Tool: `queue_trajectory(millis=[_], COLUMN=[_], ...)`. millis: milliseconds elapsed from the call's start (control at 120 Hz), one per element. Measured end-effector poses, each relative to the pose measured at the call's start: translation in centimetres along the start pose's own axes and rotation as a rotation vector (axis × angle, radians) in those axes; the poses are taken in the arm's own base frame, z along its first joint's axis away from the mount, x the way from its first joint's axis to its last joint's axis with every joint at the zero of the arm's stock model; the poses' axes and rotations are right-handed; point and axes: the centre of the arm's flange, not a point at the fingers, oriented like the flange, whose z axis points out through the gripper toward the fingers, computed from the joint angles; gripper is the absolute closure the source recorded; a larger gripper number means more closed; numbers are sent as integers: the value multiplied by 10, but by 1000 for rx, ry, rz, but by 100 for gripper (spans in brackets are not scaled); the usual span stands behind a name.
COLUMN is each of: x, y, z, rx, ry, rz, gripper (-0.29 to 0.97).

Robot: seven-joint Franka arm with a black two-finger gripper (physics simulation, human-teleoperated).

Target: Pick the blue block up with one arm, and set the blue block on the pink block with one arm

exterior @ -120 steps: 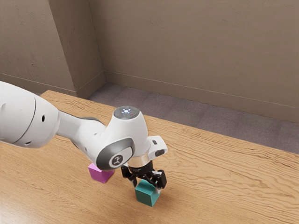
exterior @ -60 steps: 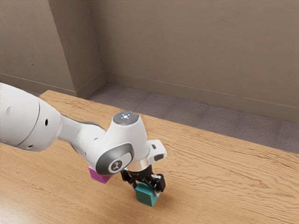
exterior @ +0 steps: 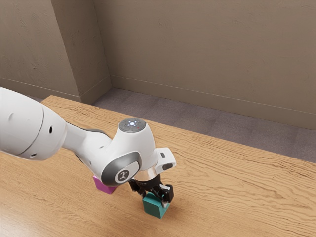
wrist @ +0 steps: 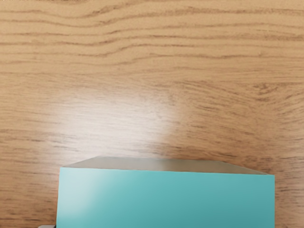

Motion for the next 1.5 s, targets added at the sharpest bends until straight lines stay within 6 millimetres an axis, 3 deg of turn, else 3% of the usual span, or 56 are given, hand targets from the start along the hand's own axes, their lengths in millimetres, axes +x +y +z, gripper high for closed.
queue_trajectory(millis=[442, 583, 717, 833, 942, 1025, 1217, 1500], x=[1, 5, 13, 21, 8, -16, -40, -32], y=[1, -6, -23, -53, -87, -85, -110, -163], z=[-2, -14, -48, -73, -86, -98, -104, -101], rx=[-3, -11, -27, -23, -10, 12, 58, 29], ry=[5, 7, 27, 31, 21, 26, 14, -17], rz=[30, 31, 38, 20, -16, 13, -13, -98], gripper=[28, 30, 30, 30, 30, 31, 31, 31])
